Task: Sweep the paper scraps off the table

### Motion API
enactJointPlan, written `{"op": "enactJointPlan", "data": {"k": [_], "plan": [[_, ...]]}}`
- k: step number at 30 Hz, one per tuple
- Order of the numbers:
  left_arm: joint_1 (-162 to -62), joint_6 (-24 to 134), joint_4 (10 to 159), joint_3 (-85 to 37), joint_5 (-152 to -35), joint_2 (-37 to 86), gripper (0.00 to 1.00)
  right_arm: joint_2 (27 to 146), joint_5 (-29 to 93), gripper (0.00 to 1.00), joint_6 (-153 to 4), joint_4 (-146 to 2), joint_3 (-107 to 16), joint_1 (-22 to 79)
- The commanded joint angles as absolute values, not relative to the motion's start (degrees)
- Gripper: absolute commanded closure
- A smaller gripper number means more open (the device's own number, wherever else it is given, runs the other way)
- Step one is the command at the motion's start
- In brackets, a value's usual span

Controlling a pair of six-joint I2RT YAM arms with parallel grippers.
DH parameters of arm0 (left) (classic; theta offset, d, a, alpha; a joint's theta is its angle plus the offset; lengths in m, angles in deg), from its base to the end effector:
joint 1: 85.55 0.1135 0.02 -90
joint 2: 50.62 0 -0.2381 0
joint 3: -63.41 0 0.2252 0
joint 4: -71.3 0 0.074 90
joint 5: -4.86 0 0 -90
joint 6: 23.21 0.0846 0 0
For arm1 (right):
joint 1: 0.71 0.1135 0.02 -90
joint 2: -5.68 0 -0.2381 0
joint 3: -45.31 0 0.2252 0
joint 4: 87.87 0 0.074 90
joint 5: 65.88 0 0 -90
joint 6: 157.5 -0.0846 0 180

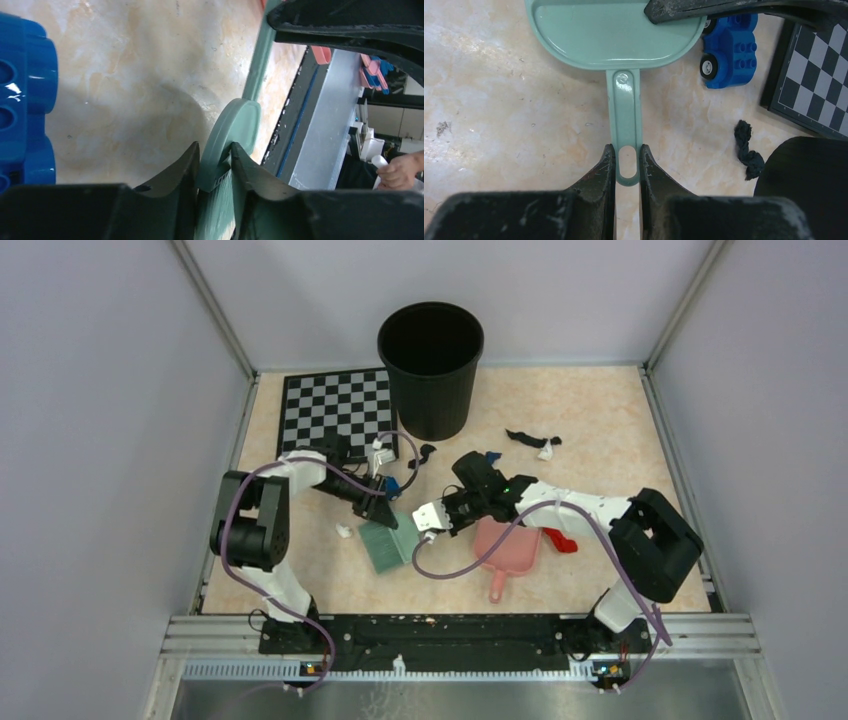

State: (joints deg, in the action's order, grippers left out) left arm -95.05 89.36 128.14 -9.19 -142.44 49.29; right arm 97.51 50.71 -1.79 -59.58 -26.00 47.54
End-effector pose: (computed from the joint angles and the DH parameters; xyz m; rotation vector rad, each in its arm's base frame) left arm 0.2578 -0.1153 0.1256 0.7856 2.4715 -1.3920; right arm 0.1962 0.2767 0.1599 -2.0719 1.0991 0.4124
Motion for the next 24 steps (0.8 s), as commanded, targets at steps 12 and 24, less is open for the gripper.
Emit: {"op": "enactJointPlan", "data": {"k": [12, 24], "plan": [[-95.0, 102.9, 143.3, -17.3, -153.7, 47.9, 1.0, 95.2, 60.1, 0.41, -28.0, -44.3, -40.0, 33.8], [-95.9, 89.6, 122.9, -15.6, -162.6, 33.1, 1.0, 94.6, 83.0, 0.32, -43.3, -23.8, -53.7, 22.8]]}}
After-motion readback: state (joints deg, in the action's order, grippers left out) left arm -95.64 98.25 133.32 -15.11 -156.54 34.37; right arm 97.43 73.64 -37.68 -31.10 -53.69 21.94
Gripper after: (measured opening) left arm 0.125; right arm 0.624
